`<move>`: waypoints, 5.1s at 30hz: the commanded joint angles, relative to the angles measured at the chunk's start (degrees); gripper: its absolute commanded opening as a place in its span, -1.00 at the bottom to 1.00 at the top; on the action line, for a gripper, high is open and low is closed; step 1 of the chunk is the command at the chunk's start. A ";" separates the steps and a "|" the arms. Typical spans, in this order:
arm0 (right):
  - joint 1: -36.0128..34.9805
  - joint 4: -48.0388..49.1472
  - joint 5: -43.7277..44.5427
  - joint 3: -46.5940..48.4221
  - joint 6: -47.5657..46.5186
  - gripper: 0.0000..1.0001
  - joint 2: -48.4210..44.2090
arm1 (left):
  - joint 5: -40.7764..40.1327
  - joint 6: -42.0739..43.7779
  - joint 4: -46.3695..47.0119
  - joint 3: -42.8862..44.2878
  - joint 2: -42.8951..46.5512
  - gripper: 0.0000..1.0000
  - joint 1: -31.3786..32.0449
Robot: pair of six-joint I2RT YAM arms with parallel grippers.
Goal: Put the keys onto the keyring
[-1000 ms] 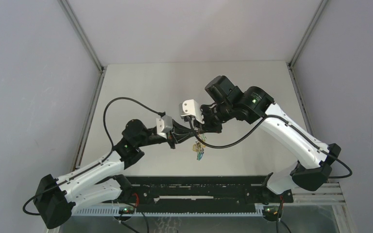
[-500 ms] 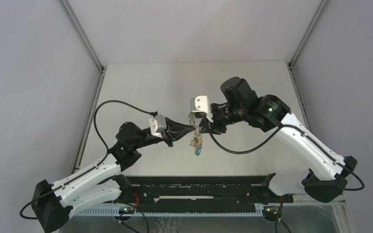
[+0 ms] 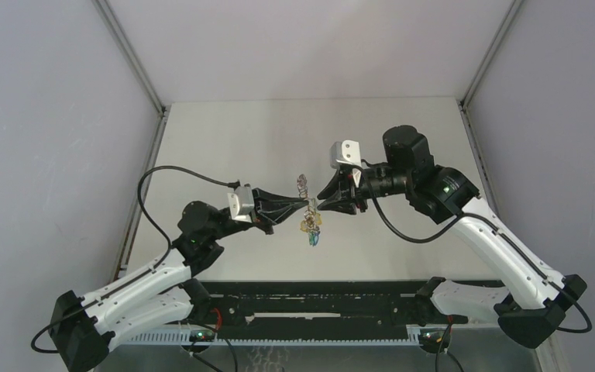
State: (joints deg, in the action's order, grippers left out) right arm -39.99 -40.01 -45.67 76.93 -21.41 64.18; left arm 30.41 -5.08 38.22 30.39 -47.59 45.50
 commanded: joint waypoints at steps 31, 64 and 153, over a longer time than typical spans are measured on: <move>3.33 5.17 -5.29 0.11 5.66 -1.00 2.42 | -1.19 -0.92 6.92 -0.29 2.59 -1.00 -0.11; 2.46 19.08 -6.48 -6.02 8.68 -0.19 -2.20 | -1.78 -4.45 12.60 -1.67 2.81 -1.00 -0.05; -12.26 -29.76 18.75 25.95 -15.28 -1.00 15.63 | 3.91 1.92 -11.05 7.06 -3.43 -0.35 -0.08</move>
State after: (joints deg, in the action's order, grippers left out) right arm -51.27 -71.72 -25.28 100.95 -35.97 82.41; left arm 38.79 -2.50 25.54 34.57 -51.07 45.45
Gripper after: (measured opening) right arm 0.009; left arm 0.308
